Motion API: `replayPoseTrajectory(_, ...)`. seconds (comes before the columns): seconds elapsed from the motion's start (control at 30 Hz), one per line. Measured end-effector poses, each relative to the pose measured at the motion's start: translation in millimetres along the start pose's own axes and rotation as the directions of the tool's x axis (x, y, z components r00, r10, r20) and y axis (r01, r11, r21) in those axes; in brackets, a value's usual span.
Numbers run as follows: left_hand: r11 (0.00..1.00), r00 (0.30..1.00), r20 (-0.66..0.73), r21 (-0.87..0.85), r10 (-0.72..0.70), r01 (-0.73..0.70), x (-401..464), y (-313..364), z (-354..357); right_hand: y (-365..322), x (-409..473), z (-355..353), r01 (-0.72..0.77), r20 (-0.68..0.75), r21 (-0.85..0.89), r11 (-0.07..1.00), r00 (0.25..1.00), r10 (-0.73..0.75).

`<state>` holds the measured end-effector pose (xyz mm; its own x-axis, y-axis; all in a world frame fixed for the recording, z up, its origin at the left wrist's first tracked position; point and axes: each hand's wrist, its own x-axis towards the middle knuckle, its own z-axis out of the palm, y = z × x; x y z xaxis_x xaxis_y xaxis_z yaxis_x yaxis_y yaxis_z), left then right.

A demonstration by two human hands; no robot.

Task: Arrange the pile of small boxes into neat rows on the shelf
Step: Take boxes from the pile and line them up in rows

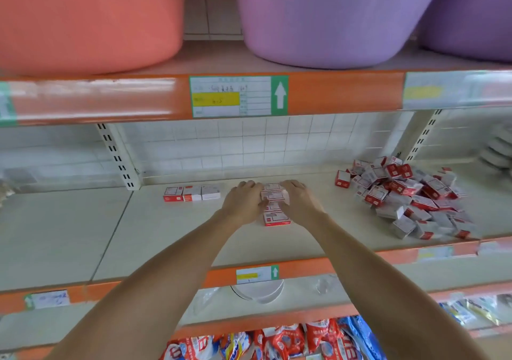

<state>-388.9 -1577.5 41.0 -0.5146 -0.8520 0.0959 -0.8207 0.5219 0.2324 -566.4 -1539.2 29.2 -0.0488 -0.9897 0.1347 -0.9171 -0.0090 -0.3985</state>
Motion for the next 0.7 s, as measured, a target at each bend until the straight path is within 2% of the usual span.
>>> replayPoseTrajectory(0.33,0.983,0.984,0.026,-0.042,0.179,-0.178,53,135,16,116,-59,-81,-0.129,-0.125,-0.072,0.989,0.985,0.120)
replayPoseTrajectory(0.57,0.954,0.955,0.008,-0.063,0.295,-0.294,81,230,29,192,-93,-131,-0.216,-0.286,-0.090,0.972,0.941,0.182)
replayPoseTrajectory(0.7,0.938,0.939,0.035,-0.073,0.343,-0.340,98,277,38,235,-114,-150,-0.323,-0.305,-0.086,0.943,0.909,0.284)
